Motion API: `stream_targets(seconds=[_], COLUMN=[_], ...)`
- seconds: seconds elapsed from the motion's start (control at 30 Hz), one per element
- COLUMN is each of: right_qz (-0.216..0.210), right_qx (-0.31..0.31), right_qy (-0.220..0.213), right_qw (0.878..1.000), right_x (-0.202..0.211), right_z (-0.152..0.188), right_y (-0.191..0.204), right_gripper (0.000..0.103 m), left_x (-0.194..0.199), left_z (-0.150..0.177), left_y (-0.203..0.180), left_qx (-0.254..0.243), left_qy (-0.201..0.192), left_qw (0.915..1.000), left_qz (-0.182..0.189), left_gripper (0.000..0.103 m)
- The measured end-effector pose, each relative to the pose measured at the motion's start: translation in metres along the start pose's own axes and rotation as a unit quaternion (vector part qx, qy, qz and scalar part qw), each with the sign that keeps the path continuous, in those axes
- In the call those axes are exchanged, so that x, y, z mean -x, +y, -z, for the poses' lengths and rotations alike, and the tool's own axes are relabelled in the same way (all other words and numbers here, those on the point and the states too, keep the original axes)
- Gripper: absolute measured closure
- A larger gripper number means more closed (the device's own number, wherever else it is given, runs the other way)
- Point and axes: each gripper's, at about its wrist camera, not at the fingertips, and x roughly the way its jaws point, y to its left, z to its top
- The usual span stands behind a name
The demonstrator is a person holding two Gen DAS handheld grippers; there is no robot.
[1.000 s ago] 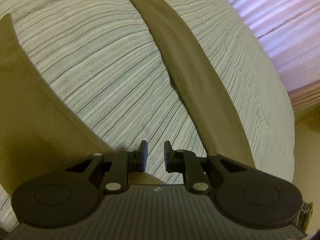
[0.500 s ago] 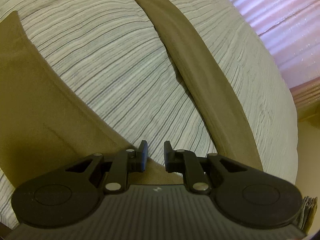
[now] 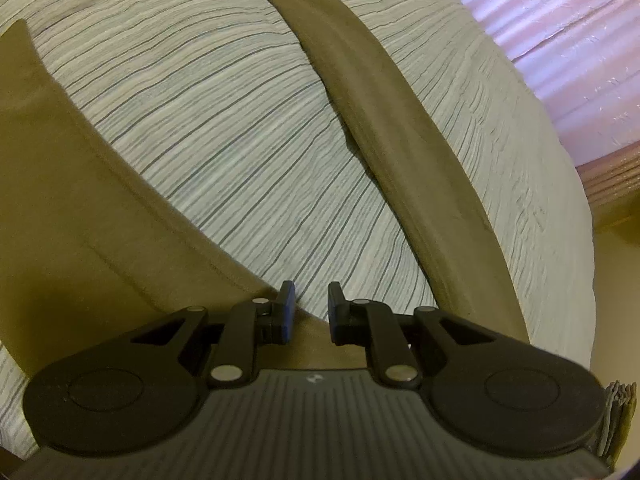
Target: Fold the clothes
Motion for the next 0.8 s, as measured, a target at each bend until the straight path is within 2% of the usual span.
stream_targets(seconds=[0.13,0.17,0.23,0.3,0.37,0.43,0.5,0.57,0.7,0.73,0.77,0.8], right_qz=[-0.007,-0.008,-0.009,0.004,0.023,0.054,0.073,0.08,0.062,0.057,0.055,0.061], right_qx=[-0.013,-0.018,-0.031,-0.015,0.008,-0.014,-0.025,-0.026,-0.062,-0.065,-0.065,-0.066], right_qy=[0.014,0.016,0.021,0.009,-0.013,-0.043,-0.042,-0.041,-0.031,-0.028,-0.029,-0.037], right_qw=[1.0,1.0,0.999,1.0,1.0,0.998,0.996,0.996,0.996,0.996,0.996,0.995], right_x=[-0.019,-0.025,-0.034,-0.034,-0.029,-0.021,-0.023,-0.028,-0.026,-0.022,-0.014,-0.003], right_z=[-0.012,-0.015,-0.021,-0.022,-0.022,-0.02,-0.014,-0.012,-0.017,-0.018,-0.017,-0.016], right_y=[-0.004,-0.006,-0.009,-0.006,-0.002,-0.01,-0.017,-0.017,-0.019,-0.018,-0.016,-0.015], right_gripper=[0.049,0.068,0.093,0.101,0.102,0.102,0.102,0.101,0.1,0.09,0.068,0.054], left_x=[-0.005,-0.006,-0.007,-0.008,-0.009,-0.01,-0.011,-0.012,-0.012,-0.012,-0.012,-0.011], left_z=[-0.002,-0.002,-0.002,-0.003,-0.004,-0.004,-0.004,-0.003,-0.002,-0.002,-0.001,-0.001], left_y=[0.0,-0.001,-0.004,-0.005,-0.004,-0.001,0.0,0.0,0.0,0.0,0.0,-0.001], left_qx=[0.01,0.011,0.006,0.002,0.003,0.007,0.01,0.006,0.006,0.008,0.008,0.008], left_qy=[0.0,0.001,0.002,0.002,0.0,0.0,0.001,0.002,0.003,0.003,0.003,0.003], left_qw=[0.9999,0.9999,1.0,1.0,1.0,1.0,0.9999,0.9999,0.9999,0.9999,0.9999,0.9999], left_qz=[-0.003,-0.002,0.0,-0.002,-0.003,-0.007,-0.01,-0.012,-0.015,-0.014,-0.014,-0.013], left_gripper=[0.091,0.091,0.091,0.091,0.091,0.091,0.091,0.091,0.091,0.091,0.091,0.091])
